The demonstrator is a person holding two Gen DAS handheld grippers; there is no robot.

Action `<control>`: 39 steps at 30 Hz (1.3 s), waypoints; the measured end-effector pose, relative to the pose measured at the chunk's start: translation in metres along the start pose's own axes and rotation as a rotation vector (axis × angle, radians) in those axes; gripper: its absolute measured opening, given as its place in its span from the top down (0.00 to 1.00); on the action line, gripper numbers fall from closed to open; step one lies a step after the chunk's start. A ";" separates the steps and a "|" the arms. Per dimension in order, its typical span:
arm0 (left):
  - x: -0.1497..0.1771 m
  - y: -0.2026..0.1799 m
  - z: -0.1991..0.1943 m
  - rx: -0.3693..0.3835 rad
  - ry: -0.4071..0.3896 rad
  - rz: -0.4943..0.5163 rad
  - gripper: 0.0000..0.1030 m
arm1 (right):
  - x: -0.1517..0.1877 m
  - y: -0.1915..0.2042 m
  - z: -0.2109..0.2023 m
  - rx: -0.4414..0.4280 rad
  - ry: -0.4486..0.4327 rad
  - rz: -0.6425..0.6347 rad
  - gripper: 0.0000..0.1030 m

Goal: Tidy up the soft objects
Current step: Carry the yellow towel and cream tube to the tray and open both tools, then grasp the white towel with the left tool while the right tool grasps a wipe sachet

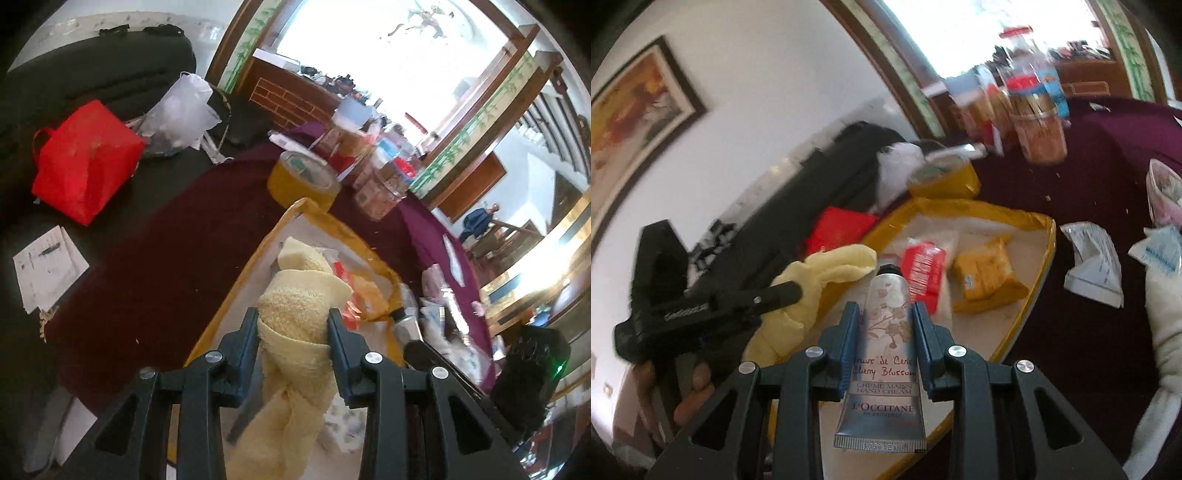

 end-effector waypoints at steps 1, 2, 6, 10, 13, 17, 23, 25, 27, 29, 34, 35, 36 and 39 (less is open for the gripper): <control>0.001 0.003 0.004 -0.017 0.004 0.002 0.64 | 0.002 -0.002 0.005 0.016 0.010 0.003 0.72; 0.001 0.005 0.009 -0.023 0.006 0.003 0.64 | 0.004 -0.004 0.010 0.034 0.024 0.003 0.72; 0.007 0.016 0.025 -0.022 0.039 -0.017 0.63 | 0.018 -0.006 0.024 0.106 0.055 -0.022 0.72; 0.006 0.021 0.026 -0.021 0.041 -0.041 0.59 | 0.023 -0.005 0.024 0.127 0.046 -0.033 0.67; 0.009 0.019 0.022 -0.042 0.042 -0.014 0.49 | 0.020 -0.004 0.020 0.114 0.029 -0.032 0.50; 0.007 0.013 0.005 -0.033 -0.009 -0.012 0.29 | 0.012 0.000 -0.002 0.056 -0.031 -0.007 0.45; 0.006 -0.009 -0.026 -0.057 -0.120 0.031 0.28 | 0.011 -0.002 -0.061 -0.030 -0.123 -0.006 0.34; 0.012 -0.025 -0.033 -0.045 -0.138 0.056 0.25 | 0.015 -0.012 -0.082 -0.038 -0.155 0.018 0.32; 0.021 -0.047 -0.036 -0.011 -0.135 0.091 0.23 | 0.021 -0.029 -0.103 -0.038 -0.183 0.065 0.31; 0.034 -0.076 -0.031 0.051 -0.096 0.129 0.23 | 0.026 -0.052 -0.126 -0.032 -0.214 0.130 0.31; 0.069 -0.135 -0.005 0.140 0.038 0.225 0.23 | 0.027 -0.115 -0.176 0.092 -0.283 0.225 0.32; 0.075 -0.145 0.001 0.143 0.058 0.245 0.23 | 0.027 -0.122 -0.180 0.109 -0.278 0.232 0.32; 0.082 -0.154 0.007 0.142 0.076 0.263 0.23 | 0.025 -0.131 -0.182 0.119 -0.265 0.241 0.32; 0.098 -0.177 0.022 0.150 0.121 0.310 0.23 | 0.016 -0.162 -0.176 0.162 -0.200 0.262 0.32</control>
Point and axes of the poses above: each gripper's, at about its wrist camera, not at the fingertips, and z roughly the way its jaws point, y to its left, x to its underside, the point moved 8 cm from there along z, roughly the way its jaws point, and after that the axes turned 1 degree about -x, right-handed, at the moved point
